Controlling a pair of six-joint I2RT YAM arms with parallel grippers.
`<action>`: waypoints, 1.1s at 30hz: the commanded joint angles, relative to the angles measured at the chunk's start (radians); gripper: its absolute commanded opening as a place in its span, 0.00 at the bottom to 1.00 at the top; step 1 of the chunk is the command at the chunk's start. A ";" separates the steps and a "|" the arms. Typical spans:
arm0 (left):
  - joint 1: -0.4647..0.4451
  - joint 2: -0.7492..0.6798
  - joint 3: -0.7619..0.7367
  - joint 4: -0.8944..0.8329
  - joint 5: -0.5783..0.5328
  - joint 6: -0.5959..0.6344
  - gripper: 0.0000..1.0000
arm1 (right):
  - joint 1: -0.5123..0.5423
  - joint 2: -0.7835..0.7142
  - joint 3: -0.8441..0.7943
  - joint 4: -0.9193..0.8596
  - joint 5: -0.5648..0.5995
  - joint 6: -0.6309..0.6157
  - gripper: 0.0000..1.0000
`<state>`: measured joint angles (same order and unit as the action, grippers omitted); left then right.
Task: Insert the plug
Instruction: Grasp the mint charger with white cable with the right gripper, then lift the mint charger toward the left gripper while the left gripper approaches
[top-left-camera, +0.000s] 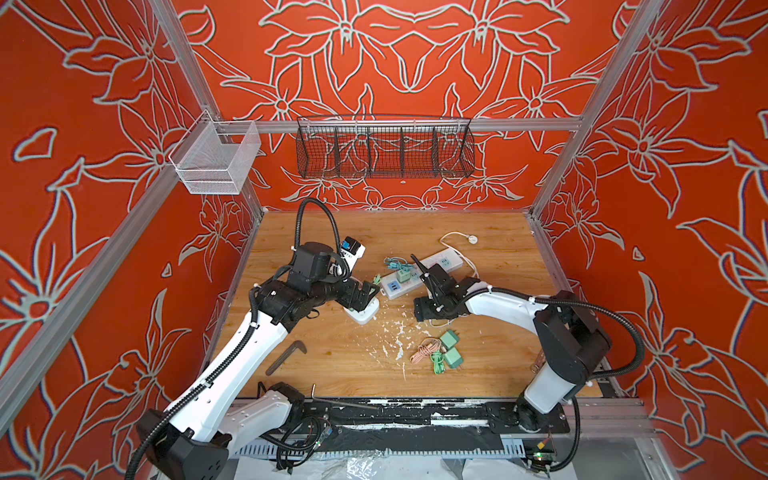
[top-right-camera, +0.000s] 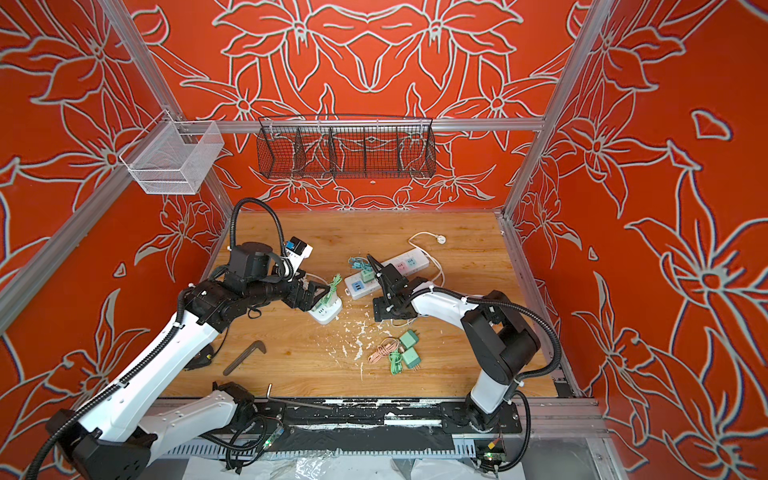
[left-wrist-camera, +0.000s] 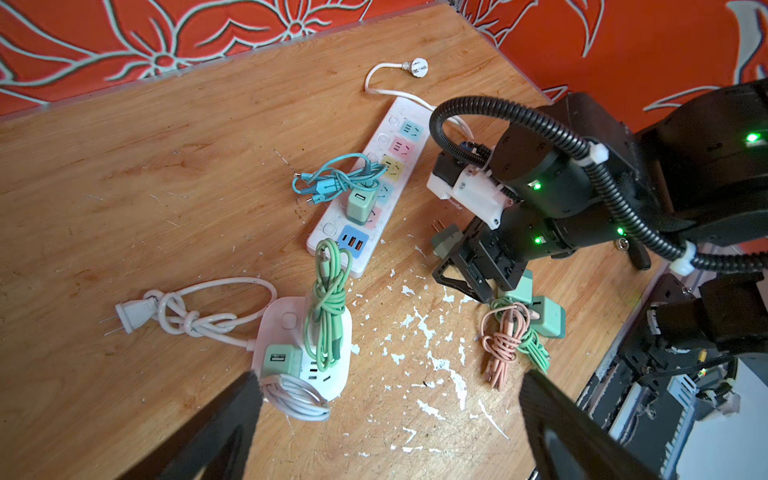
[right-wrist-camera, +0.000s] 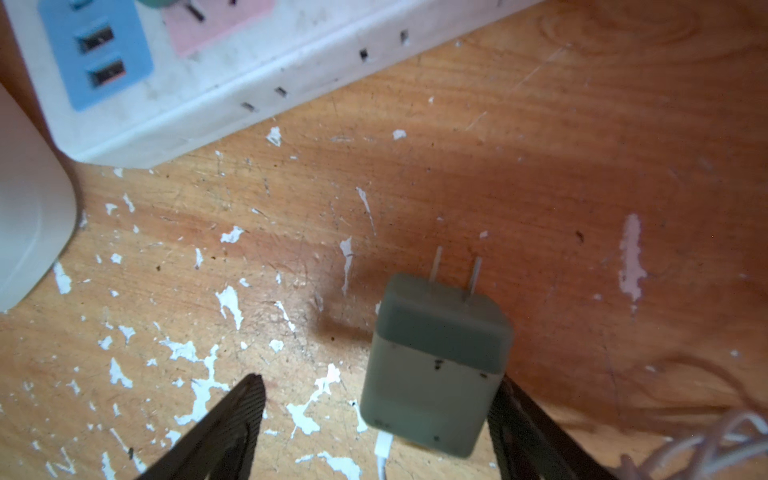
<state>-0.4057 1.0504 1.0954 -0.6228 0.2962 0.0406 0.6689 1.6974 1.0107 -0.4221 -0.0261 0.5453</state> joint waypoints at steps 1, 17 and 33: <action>-0.002 -0.006 -0.006 -0.003 -0.002 0.021 0.97 | 0.005 0.044 0.037 -0.025 0.035 -0.001 0.83; 0.000 -0.001 -0.014 0.021 0.032 0.021 0.97 | 0.042 0.037 0.045 -0.056 0.084 -0.036 0.42; 0.000 0.091 0.067 -0.075 0.273 -0.040 0.97 | 0.146 -0.274 -0.070 0.111 -0.028 -0.407 0.36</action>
<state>-0.4057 1.1206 1.1187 -0.6552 0.4767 0.0135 0.7940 1.4799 0.9642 -0.3534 -0.0086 0.2623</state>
